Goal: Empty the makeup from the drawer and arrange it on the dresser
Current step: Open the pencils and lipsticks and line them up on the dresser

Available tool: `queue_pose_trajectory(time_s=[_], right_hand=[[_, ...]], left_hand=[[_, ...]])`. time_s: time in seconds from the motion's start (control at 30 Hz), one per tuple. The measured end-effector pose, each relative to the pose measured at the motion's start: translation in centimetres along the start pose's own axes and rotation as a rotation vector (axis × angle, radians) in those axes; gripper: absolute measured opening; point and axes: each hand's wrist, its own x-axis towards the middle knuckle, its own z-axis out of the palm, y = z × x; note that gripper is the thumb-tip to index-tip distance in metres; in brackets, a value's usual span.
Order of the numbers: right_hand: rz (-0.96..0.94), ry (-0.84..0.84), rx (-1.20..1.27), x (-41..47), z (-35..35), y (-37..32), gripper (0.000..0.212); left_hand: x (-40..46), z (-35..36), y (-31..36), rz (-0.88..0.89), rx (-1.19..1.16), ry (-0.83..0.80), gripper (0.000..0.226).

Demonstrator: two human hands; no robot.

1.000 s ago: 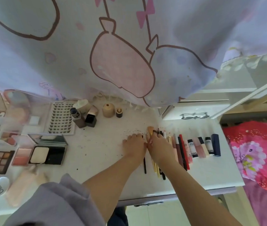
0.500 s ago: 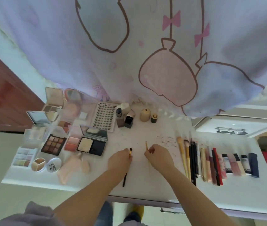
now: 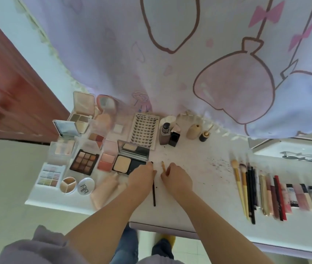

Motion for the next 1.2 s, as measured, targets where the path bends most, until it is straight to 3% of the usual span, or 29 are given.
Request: queue_pose_trajectory(time_s=[0.23, 0.43, 0.63, 0.8, 0.93, 1.2], right_hand=[[0.046, 0.110, 0.101, -0.5, -3.8, 4.1, 0.021], [0.175, 0.266, 0.077, -1.2, -10.1, 15.3, 0.021], [0.203, 0.219, -0.111, 0.2, -11.0, 20.4, 0.034], [0.139, 0.226, -0.216, 1.1, -10.5, 20.4, 0.029], [0.146, 0.146, -0.292, 0.8, -10.2, 19.6, 0.029], [0.039, 0.079, -0.183, 1.0, -8.6, 12.0, 0.030]], left_hand=[[-0.5, -1.5, 2.4, 0.118, 0.019, 0.049, 0.026], [-0.7, 0.2, 14.2, 0.362, -0.062, -0.043, 0.029], [1.2, 4.6, 22.9, 0.360, -0.103, -0.120, 0.026], [2.8, 5.6, 23.6, 0.303, -0.020, -0.067, 0.017], [3.0, 5.0, 22.4, 0.285, 0.043, -0.106, 0.028], [0.8, 2.3, 13.0, 0.232, 0.161, -0.122, 0.029]])
